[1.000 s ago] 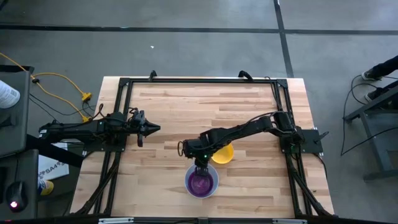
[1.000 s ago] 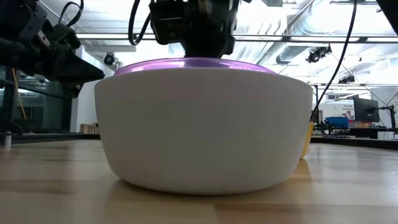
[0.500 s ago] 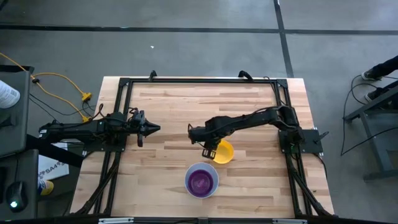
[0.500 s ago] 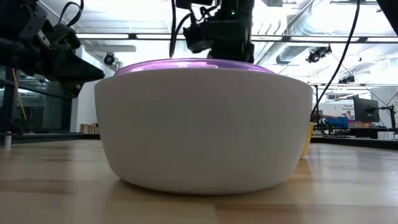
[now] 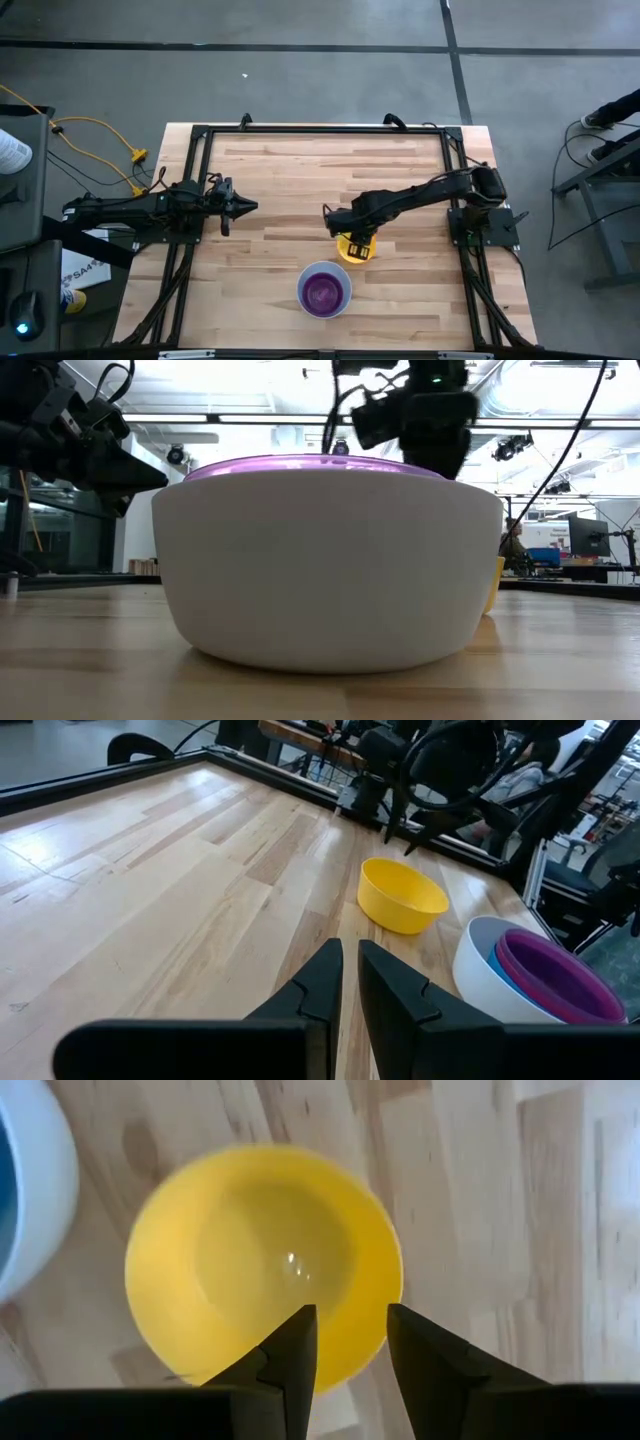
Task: Nest bowls inside each other
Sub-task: Stack the yellow bowl on top of the purple bowl
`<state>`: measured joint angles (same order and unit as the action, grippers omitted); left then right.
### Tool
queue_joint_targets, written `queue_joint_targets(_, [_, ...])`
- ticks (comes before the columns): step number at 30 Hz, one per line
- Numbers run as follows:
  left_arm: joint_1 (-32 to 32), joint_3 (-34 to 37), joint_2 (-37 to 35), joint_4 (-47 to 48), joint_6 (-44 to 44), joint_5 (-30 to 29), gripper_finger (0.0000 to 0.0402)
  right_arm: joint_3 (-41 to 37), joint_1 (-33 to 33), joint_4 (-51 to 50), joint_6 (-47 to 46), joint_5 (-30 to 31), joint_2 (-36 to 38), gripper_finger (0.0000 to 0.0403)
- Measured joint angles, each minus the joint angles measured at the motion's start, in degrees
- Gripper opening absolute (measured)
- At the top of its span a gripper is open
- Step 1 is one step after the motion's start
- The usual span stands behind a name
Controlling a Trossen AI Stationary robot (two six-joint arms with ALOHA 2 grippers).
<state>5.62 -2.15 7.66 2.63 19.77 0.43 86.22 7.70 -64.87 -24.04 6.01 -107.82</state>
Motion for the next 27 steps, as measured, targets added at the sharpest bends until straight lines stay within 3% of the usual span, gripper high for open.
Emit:
queue_joint_targets(4, [0.0,0.0,0.0,0.0,0.0,0.0,0.0038,-4.9,0.3,3.2,-1.6,-0.1,3.1,0.0119])
queue_joint_targets(11, [0.0,0.0,0.0,0.0,0.0,0.0,0.0038,-9.3,-2.4,4.8,-15.1,-4.7,4.3,0.0116])
queue_joint_targets(27, [0.0,0.0,0.0,0.0,0.0,0.0,0.0038,-9.4,-3.3,5.4,-16.7,-4.6,4.3,0.0116])
